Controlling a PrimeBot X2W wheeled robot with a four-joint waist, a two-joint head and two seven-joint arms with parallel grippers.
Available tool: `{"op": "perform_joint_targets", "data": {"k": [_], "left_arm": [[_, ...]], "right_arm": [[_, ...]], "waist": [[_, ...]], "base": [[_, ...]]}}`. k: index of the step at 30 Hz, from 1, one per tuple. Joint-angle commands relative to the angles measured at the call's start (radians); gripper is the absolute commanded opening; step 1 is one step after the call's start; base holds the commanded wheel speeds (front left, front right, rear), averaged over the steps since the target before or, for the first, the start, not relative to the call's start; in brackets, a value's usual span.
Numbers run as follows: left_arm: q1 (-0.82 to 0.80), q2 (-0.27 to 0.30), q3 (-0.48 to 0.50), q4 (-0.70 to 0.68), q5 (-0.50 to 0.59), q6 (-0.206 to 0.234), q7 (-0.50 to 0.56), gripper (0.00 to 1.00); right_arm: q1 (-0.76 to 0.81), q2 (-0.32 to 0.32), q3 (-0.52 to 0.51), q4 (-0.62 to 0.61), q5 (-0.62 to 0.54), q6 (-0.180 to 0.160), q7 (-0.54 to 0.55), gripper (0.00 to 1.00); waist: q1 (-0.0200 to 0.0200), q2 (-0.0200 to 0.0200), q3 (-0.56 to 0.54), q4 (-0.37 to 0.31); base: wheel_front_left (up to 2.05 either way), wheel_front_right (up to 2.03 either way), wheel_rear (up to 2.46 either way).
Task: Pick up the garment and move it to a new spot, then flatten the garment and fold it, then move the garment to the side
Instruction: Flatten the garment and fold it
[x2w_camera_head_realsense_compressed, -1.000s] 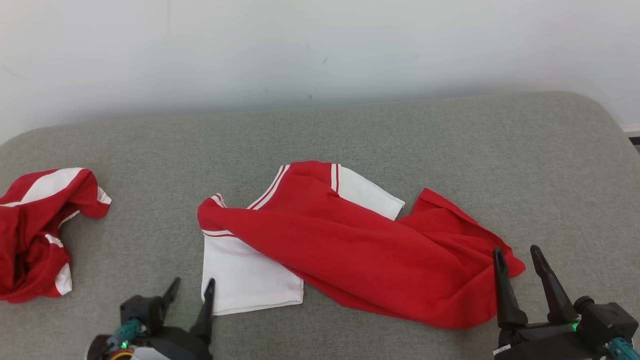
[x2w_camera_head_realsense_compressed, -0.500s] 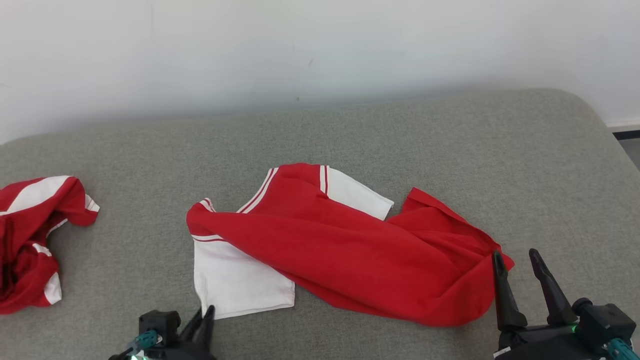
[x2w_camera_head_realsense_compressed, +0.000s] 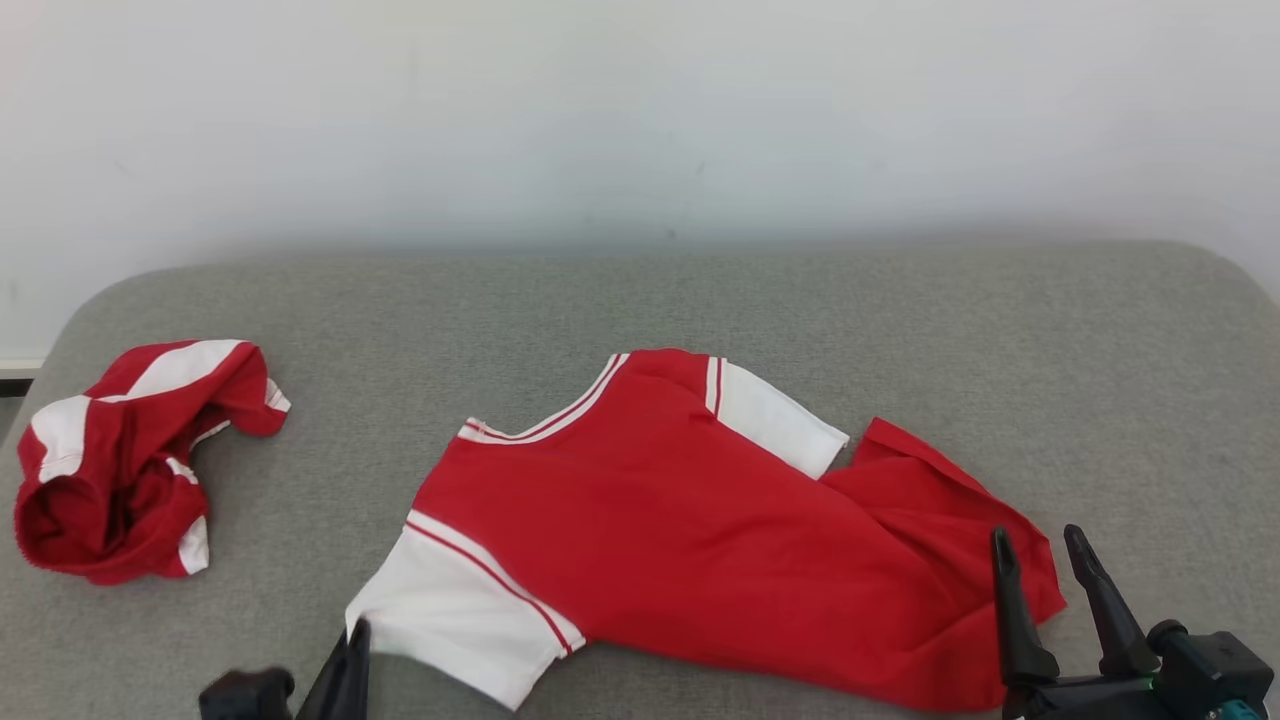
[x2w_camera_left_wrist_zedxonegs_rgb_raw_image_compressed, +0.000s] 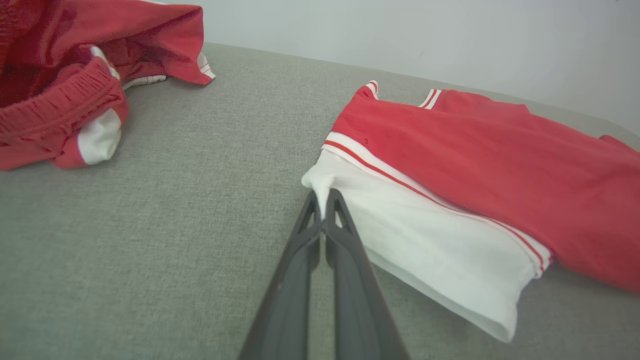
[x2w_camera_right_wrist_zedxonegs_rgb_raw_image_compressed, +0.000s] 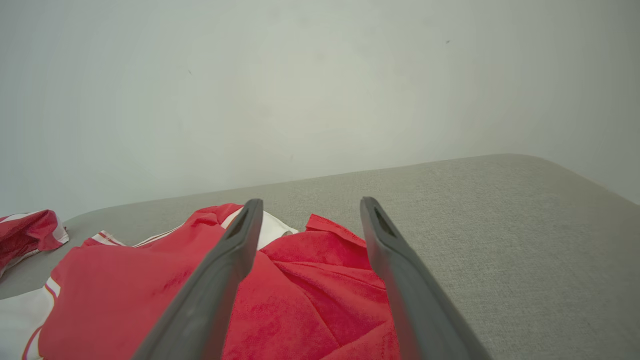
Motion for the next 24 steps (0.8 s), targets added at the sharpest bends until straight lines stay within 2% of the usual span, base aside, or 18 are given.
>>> {"op": "perform_joint_targets", "data": {"k": [1, 10, 11, 12, 18, 24], "left_arm": [[0.036, 0.004, 0.009, -0.022, -0.003, 0.009, -0.003, 0.0], [0.207, 0.011, 0.039, -0.177, -0.034, 0.069, 0.013, 0.0], [0.218, 0.013, 0.042, -0.186, -0.035, 0.077, 0.013, 0.2], [0.223, 0.016, 0.043, -0.194, -0.031, 0.08, 0.012, 1.0], [0.202, 0.005, 0.088, -0.285, 0.01, 0.097, -0.002, 1.0], [0.2, -0.047, 0.194, -0.437, 0.12, 0.089, -0.003, 1.0]], "right_arm": [[0.012, 0.004, 0.001, -0.002, -0.003, -0.002, -0.001, 1.0], [0.012, -0.003, 0.01, 0.002, 0.006, -0.002, -0.001, 1.0], [0.01, -0.003, 0.009, 0.002, 0.006, -0.002, -0.001, 1.0], [0.009, -0.004, 0.01, 0.003, 0.007, -0.002, -0.001, 1.0], [0.007, -0.016, 0.004, 0.006, 0.009, -0.002, -0.001, 1.0], [0.007, -0.03, -0.008, 0.013, 0.007, -0.002, -0.001, 1.0]], "waist": [[0.0001, 0.0, -0.011, 0.02], [0.0001, 0.0, -0.015, 0.032], [0.0001, 0.0, -0.015, 0.032], [0.0001, 0.0, -0.017, 0.03], [0.0001, 0.0, -0.026, 0.022], [0.0001, 0.0, -0.033, 0.015]], "base": [[0.0, 0.0, 0.0], [0.0, 0.0, 0.0], [0.0, 0.0, 0.0], [0.0, 0.0, 0.0], [0.0, 0.0, 0.0], [0.0, 0.0, 0.0]]}}
